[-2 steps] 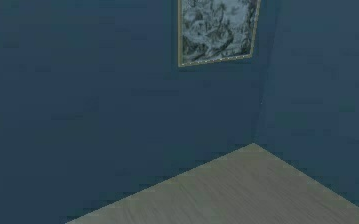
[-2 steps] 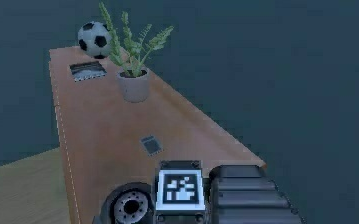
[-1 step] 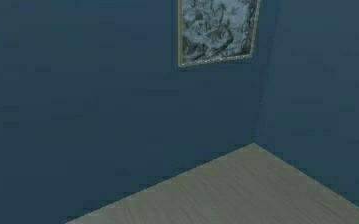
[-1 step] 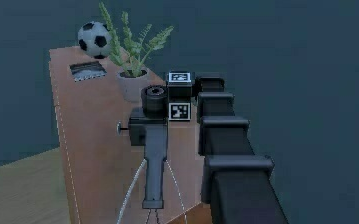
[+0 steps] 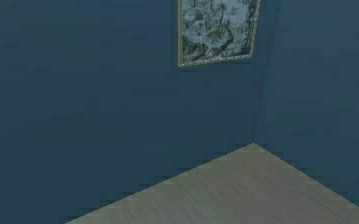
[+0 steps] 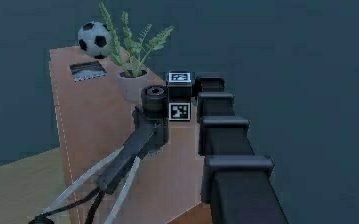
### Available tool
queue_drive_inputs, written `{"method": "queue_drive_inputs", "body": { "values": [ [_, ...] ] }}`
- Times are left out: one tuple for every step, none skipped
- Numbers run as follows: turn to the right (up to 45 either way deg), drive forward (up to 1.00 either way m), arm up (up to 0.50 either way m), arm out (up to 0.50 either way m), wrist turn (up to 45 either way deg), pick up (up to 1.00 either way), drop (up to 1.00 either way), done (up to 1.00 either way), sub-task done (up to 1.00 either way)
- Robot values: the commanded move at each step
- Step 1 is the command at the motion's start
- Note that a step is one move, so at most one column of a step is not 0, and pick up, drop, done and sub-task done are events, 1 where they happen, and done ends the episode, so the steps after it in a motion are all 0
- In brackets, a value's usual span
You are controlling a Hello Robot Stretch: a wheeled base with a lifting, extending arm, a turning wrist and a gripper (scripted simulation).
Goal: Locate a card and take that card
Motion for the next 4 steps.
{"method": "queue_drive_inputs", "body": {
  "values": [
    [0.0, 0.00, 0.00, 0.00, 45.0, 0.00, 0.00, 0.00, 0.00],
    [0.0, 0.00, 0.00, 0.00, 45.0, 0.00, 0.00, 0.00, 0.00],
    [0.0, 0.00, 0.00, 0.00, 27.0, 0.00, 0.00, 0.00, 0.00],
    [0.0, 0.00, -0.12, 0.00, 0.0, 0.00, 0.00, 0.00, 0.00]
  ]
}}
